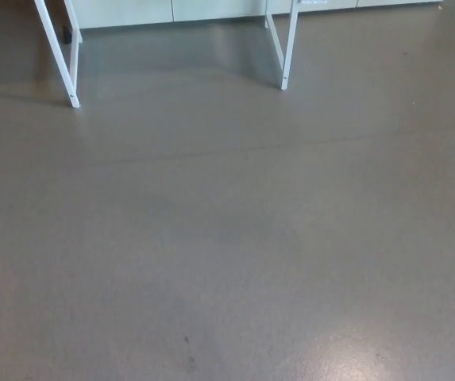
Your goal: The robot walks towards a desk on which a file tray is kept in the middle and a cube is kept to its right. The robot lifts the cube using its right hand and places it on the file tray.
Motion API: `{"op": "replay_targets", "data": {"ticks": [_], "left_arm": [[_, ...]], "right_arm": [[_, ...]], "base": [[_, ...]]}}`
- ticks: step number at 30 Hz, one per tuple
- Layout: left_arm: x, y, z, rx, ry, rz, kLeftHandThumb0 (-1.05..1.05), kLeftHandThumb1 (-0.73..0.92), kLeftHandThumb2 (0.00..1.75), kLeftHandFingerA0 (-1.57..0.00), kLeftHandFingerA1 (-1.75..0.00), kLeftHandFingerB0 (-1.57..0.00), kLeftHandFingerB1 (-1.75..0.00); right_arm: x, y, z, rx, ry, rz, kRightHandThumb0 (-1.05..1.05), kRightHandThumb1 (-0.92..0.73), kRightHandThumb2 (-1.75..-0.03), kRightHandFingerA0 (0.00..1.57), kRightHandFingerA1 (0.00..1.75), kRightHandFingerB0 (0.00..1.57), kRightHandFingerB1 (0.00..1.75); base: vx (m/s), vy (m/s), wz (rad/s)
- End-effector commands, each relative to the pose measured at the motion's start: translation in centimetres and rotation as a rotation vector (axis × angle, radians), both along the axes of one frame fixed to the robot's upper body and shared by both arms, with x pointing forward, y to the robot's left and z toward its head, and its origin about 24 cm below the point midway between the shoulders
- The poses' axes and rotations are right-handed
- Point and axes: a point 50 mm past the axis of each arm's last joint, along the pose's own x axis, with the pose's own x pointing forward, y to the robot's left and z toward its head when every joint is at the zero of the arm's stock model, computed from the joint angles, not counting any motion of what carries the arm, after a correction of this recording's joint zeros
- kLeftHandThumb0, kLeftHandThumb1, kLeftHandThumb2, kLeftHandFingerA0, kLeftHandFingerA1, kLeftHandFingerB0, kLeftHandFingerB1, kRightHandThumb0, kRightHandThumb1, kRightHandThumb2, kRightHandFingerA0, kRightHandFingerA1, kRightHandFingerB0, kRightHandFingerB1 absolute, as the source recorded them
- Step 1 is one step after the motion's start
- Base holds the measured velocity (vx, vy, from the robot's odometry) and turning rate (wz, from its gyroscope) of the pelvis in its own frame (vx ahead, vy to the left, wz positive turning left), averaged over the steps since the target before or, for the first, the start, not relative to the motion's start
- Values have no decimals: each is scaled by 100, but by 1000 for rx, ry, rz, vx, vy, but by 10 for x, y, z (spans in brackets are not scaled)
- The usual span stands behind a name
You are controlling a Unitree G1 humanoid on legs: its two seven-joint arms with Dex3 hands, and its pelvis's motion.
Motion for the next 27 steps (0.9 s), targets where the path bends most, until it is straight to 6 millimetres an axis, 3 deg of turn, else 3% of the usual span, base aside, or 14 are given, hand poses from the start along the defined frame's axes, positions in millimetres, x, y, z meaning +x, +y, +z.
{"op": "replay_targets", "data": {"ticks": [1, 2, 7, 9, 11, 13, 16, 17, 18, 19, 20, 22, 26, 27], "left_arm": [[-15, 25, 12, -109, -194, 349, -71, 20, 141, -14, -98, 0, -90], [-15, 26, 13, -103, -197, 348, -71, 30, 142, -13, -95, 0, -86], [-24, 30, 13, -56, -133, 335, -55, 37, 142, -25, -93, -17, -86], [-26, 31, 13, -55, -131, 340, -58, 40, 145, -21, -92, -14, -86], [-29, 31, 13, -49, -121, 346, -52, 42, 144, -23, -91, -21, -87], [-28, 30, 12, -47, -113, 348, -48, 45, 143, -27, -90, -25, -86], [-33, 31, 12, -54, -105, 354, -60, 41, 148, -21, -94, -22, -90], [-35, 31, 12, -61, -115, 353, -71, 39, 149, -10, -92, -7, -87], [-36, 31, 12, -59, -107, 355, -71, 40, 149, -6, -90, -3, -85], [-37, 31, 12, -60, -110, 346, -74, 40, 149, -3, -89, 0, -85], [-36, 31, 12, -60, -112, 346, -73, 13, 168, -19, -109, -27, -109], [-37, 30, 11, -59, -112, 352, -69, 45, 148, -6, -88, 0, -83], [-39, 28, 10, -94, -130, 374, -68, 52, 150, -19, -92, -2, -82], [-40, 28, 10, -92, -118, 354, -77, 23, 163, -39, -112, -30, -105]], "right_arm": [[-22, -15, 12, 38, -92, -15, -72, -52, -83, 45, 55, 7, 38], [-23, -14, 10, 63, -38, -2, -69, -65, -61, 43, 43, 10, 25], [-36, -13, 5, 91, 28, 5, -77, -53, -89, 27, 50, 4, 23], [-36, -15, 5, 106, 34, -16, -73, -64, -61, 32, 37, 4, 23], [-36, -16, 5, 67, 64, 11, -76, -56, -89, 31, 49, 5, 24], [-35, -18, 7, 62, 83, 34, -72, -67, -62, 34, 37, 4, 22], [-41, -16, 4, 65, 90, 30, -76, -54, -89, 22, 49, 2, 26], [-42, -16, 3, 68, 106, 38, -73, -67, -62, 28, 36, 5, 24], [-45, -15, 3, 83, 113, 44, -79, -56, -90, 22, 48, 2, 22], [-45, -15, 2, 85, 123, 40, -72, -68, -61, 29, 36, 2, 28], [-46, -15, 2, 105, 106, 29, -76, -52, -89, 26, 51, 3, 25], [-48, -16, 3, 137, 103, -1, -73, -65, -61, 30, 37, 5, 25], [-48, -16, 4, 52, 130, 55, -79, -55, -90, 25, 48, 4, 29], [-48, -16, 5, 57, 128, 60, -79, -56, -91, 26, 49, 4, 26]], "base": [[0, 0, 0], [0, 0, 0], [0, 0, 0], [0, 0, 0], [0, 0, 0], [0, 0, 0], [0, 0, 0], [0, 0, 0], [0, 0, 0], [0, 0, 0], [0, 0, 0], [62, 23, 5], [-49, 5, 21], [0, 0, 0]]}}
